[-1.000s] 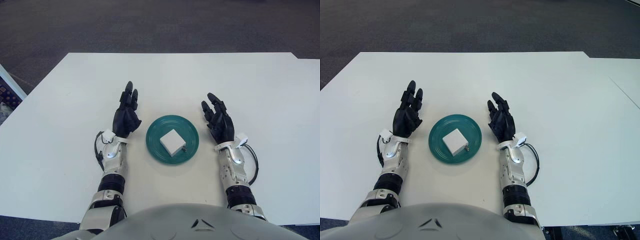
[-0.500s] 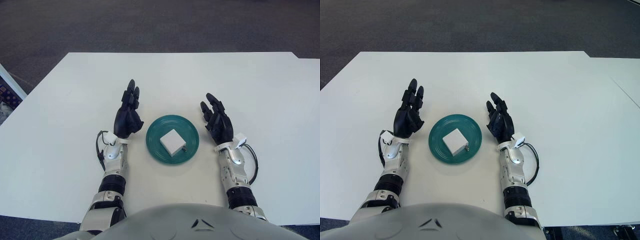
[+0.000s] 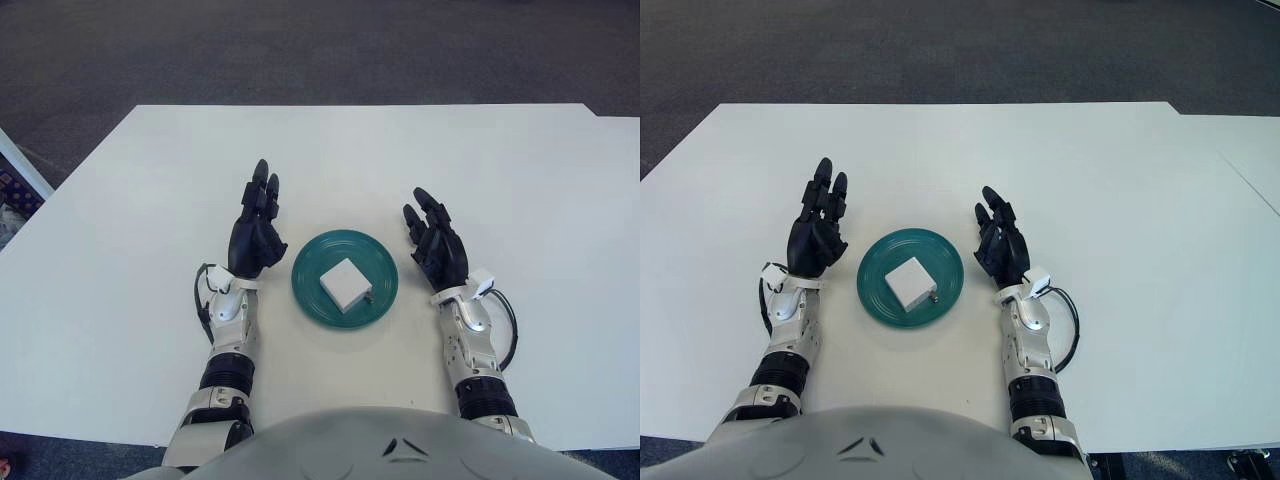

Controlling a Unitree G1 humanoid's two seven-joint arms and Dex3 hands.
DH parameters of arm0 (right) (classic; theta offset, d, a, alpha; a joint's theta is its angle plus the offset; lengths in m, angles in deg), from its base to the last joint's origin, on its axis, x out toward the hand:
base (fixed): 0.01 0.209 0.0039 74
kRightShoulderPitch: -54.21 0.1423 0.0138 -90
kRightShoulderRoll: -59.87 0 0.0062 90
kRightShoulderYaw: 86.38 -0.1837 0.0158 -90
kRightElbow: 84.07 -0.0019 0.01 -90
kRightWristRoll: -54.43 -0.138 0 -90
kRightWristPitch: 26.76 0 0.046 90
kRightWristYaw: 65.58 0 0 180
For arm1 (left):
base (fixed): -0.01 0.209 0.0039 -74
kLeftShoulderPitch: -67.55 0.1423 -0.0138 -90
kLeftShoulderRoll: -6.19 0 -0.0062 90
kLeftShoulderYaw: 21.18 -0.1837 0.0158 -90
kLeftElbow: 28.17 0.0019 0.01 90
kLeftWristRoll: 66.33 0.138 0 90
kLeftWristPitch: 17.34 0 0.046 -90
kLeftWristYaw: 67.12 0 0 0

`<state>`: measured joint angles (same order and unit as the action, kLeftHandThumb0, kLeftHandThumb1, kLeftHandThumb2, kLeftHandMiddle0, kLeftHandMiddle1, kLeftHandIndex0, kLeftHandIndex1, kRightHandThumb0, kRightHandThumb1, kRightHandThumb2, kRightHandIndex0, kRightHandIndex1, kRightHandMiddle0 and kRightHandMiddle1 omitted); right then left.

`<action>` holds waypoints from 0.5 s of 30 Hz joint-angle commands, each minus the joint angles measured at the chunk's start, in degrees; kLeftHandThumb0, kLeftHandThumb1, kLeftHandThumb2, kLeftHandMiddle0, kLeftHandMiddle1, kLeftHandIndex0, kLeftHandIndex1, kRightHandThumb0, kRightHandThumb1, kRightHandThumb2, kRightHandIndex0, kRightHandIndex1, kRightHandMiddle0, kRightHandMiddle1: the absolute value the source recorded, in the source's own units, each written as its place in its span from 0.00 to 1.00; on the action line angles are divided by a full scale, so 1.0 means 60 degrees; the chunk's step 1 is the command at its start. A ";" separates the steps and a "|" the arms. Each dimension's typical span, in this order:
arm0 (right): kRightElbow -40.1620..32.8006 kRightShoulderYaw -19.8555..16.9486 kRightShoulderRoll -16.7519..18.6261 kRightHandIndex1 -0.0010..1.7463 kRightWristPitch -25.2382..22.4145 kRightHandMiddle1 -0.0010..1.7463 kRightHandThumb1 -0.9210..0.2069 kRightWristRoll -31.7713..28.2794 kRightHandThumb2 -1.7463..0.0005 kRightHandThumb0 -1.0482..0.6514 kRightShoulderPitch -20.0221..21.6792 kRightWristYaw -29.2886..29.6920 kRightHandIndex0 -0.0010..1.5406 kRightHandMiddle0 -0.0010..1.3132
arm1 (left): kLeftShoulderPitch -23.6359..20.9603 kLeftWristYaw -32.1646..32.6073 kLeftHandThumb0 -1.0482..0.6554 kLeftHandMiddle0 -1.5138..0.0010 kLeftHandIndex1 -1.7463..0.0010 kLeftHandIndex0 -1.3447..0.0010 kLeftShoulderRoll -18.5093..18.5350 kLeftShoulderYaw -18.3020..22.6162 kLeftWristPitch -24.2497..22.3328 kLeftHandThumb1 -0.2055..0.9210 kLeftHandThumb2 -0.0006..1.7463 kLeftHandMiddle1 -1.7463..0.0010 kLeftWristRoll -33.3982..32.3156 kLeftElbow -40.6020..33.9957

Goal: Put the charger into the plate.

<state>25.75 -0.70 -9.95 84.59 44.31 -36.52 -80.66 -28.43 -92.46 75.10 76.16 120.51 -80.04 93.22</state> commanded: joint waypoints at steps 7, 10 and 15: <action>0.0262 0.0119 -0.0227 0.00 -0.0333 0.17 0.00 0.0177 0.45 0.06 -0.0549 0.0124 0.04 0.00 | 0.1363 -0.0345 0.00 1.00 1.00 1.00 -0.0667 -0.0162 -0.0505 1.00 0.58 1.00 -0.0770 0.0570; 0.0283 0.0156 -0.0266 0.00 -0.0305 0.17 0.00 0.0181 0.44 0.06 -0.0549 0.0098 0.04 0.00 | 0.1381 -0.0500 0.00 1.00 0.99 0.98 -0.0702 -0.0130 -0.0686 1.00 0.59 1.00 -0.0973 0.0531; 0.0300 0.0199 -0.0308 0.00 -0.0261 0.17 0.00 0.0160 0.44 0.06 -0.0555 0.0092 0.04 0.00 | 0.1349 -0.0744 0.00 1.00 0.96 0.91 -0.0882 0.0110 -0.1151 1.00 0.57 1.00 -0.1593 0.0611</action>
<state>25.20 0.76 -11.06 84.60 44.73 -36.88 -80.48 -27.39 -96.11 73.30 76.26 115.02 -86.79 91.17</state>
